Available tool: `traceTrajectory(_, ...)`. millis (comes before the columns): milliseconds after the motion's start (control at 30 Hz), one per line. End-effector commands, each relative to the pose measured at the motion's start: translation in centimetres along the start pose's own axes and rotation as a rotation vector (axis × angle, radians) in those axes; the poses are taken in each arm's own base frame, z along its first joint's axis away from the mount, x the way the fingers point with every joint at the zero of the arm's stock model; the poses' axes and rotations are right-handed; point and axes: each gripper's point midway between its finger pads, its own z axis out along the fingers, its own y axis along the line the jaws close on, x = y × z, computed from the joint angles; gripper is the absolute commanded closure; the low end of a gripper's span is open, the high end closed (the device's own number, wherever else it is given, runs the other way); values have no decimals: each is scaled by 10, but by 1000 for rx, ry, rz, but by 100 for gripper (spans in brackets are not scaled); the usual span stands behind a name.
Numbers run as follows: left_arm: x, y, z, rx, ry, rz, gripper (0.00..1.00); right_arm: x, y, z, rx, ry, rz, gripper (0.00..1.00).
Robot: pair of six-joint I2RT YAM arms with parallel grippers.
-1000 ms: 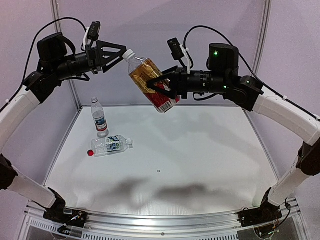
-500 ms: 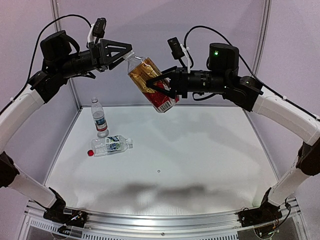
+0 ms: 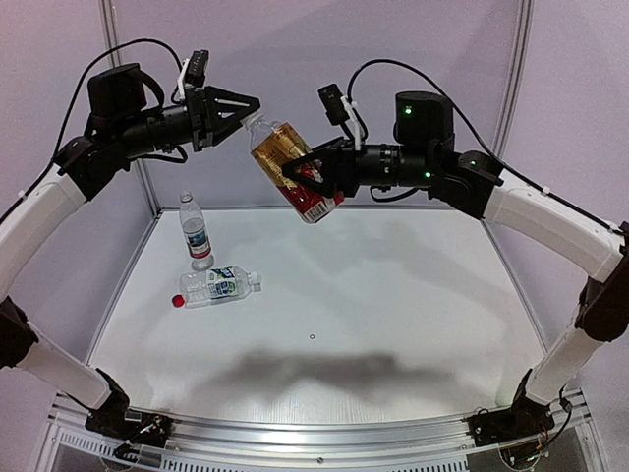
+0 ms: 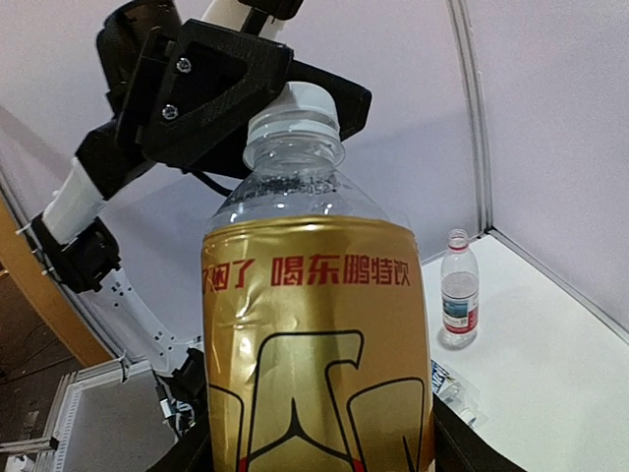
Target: Unscrew the bottle caps
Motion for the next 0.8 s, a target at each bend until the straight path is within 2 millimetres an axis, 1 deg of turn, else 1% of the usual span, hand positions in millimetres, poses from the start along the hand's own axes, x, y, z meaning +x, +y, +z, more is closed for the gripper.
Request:
traceTrajectory(0,14,62,-12,-369,-3,-255,83,6,-52,10,264,43,-78,41)
traceTrajectory(33,17,72,-14,-423,-8,-309,83,12,-59,14,314,74,-118,41)
traceTrajectory(100,21,81,-15,-470,-21,-393,82,25,-65,23,373,147,-207,41)
traceTrajectory(167,20,80,-13,-475,-30,-418,80,31,-67,33,406,195,-306,41)
traceTrajectory(200,19,79,-14,-490,-35,-428,76,33,-70,35,442,212,-344,41)
traceTrajectory(267,22,83,-17,-532,-22,-448,67,39,-70,40,471,241,-399,41)
traceTrajectory(367,20,84,-20,-558,-24,-459,59,47,-71,44,495,267,-439,41)
traceTrajectory(433,16,81,-22,-552,-39,-459,53,52,-71,46,492,283,-447,41)
traceTrajectory(500,8,74,-26,-536,-66,-450,48,58,-68,49,482,301,-464,41)
traceTrajectory(633,-12,57,-38,-514,-127,-389,46,69,-67,49,477,324,-470,41)
traceTrajectory(767,-30,40,-52,-475,-185,-351,42,76,-70,44,493,340,-466,41)
